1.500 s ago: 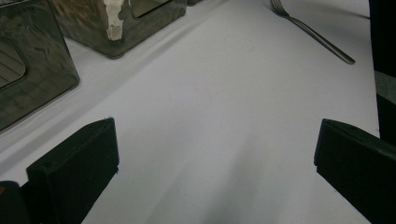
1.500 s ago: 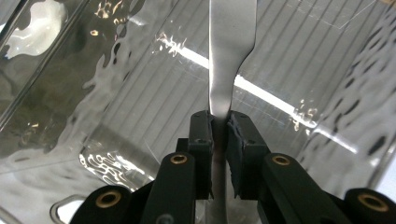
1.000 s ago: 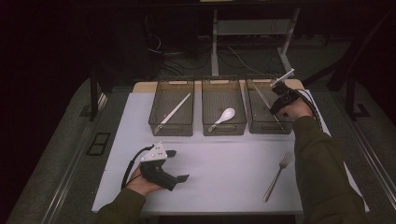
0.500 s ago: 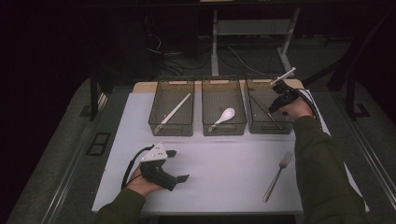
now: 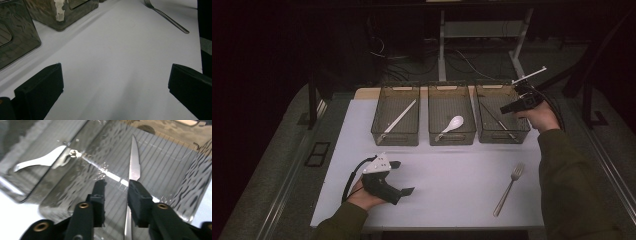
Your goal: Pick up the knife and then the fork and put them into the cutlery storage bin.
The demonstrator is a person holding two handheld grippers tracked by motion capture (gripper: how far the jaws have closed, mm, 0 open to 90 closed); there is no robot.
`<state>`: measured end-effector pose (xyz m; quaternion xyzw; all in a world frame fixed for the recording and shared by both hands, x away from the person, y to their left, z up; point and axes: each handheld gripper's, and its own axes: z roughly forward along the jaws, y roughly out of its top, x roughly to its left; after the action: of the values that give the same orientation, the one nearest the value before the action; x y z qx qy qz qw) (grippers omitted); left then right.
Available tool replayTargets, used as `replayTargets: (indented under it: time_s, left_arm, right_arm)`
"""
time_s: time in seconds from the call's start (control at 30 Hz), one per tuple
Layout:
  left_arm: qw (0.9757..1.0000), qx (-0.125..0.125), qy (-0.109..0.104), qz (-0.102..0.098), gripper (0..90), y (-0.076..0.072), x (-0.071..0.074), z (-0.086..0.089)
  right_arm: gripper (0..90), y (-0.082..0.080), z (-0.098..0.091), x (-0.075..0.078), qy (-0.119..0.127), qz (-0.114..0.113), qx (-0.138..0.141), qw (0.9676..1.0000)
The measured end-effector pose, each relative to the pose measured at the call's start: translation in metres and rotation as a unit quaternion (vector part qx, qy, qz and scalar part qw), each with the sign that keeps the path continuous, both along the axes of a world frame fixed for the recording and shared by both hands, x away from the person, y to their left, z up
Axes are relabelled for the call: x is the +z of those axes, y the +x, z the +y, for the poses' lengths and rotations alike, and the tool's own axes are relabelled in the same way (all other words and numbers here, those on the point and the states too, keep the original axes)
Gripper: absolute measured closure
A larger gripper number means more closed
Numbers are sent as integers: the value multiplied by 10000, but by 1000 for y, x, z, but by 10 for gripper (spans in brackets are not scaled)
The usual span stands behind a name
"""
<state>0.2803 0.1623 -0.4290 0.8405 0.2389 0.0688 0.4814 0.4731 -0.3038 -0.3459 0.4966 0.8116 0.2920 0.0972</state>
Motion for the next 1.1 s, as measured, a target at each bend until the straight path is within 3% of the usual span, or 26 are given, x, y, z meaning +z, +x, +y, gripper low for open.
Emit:
replayTargets:
  time_s: [0.13, 0.33, 0.63, 1.1]
  left_arm:
    - [10000, 21, 13, 9, 0, 0, 0, 0]
    - [10000, 42, 21, -1, 0, 0, 0, 0]
    - [10000, 64, 23, 1, 0, -1, 0, 0]
    - [10000, 87, 40, 19, 0, -1, -1, 1]
  right_arm:
    - [773, -17, -6, 7, 55, -144, 95, 9998]
    - [891, -43, -16, 10, 63, -169, 240, 9996]
    - [895, -81, -24, 9, -37, -259, 397, 9989]
    - [896, -127, -35, -13, -264, -198, 383, 9987]
